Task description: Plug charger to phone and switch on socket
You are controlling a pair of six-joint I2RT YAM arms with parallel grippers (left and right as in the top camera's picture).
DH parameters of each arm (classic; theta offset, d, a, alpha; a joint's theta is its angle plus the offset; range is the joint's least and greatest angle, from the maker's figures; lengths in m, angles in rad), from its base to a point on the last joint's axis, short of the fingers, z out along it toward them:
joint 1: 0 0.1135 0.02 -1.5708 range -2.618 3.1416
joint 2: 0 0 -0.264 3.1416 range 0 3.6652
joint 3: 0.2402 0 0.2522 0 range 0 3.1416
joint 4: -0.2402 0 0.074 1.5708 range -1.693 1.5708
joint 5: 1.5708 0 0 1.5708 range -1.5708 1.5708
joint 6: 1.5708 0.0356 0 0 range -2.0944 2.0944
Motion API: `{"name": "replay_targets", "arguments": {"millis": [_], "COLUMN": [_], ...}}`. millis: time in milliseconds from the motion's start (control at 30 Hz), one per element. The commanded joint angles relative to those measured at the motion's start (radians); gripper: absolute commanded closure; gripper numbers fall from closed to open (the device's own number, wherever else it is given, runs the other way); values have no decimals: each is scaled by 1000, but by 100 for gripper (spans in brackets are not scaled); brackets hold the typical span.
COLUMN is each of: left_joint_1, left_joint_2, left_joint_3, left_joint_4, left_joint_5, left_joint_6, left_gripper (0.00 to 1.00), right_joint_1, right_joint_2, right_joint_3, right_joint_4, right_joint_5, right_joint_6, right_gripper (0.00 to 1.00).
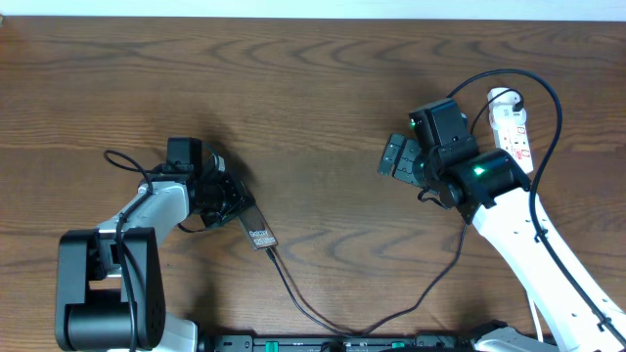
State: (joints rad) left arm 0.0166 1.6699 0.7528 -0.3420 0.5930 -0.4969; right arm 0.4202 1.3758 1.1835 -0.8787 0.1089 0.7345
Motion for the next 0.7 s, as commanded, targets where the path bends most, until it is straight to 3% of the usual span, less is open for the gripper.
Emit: {"name": "replay_targets", "arguments": {"millis": [0,533,667], "left_joint_1": [-3,-3,-3], "left_joint_2": [-8,-8,-8], "left_joint_3": [-11,-11,-11], "left_joint_4": [-16,-17,-17], "left_joint_5": [-6,-7,-7], "left_joint_6": [6,7,7], "left_gripper": [93,91,85], "right_joint_1": [7,7,7], "right_joint_2": [-8,-8,-8], "right_joint_3": [6,6,6], "right_joint_4": [-3,-4,-4], "right_joint_5": [16,16,16], "right_joint_6": [13,13,13], "right_gripper": [1,1,1]}}
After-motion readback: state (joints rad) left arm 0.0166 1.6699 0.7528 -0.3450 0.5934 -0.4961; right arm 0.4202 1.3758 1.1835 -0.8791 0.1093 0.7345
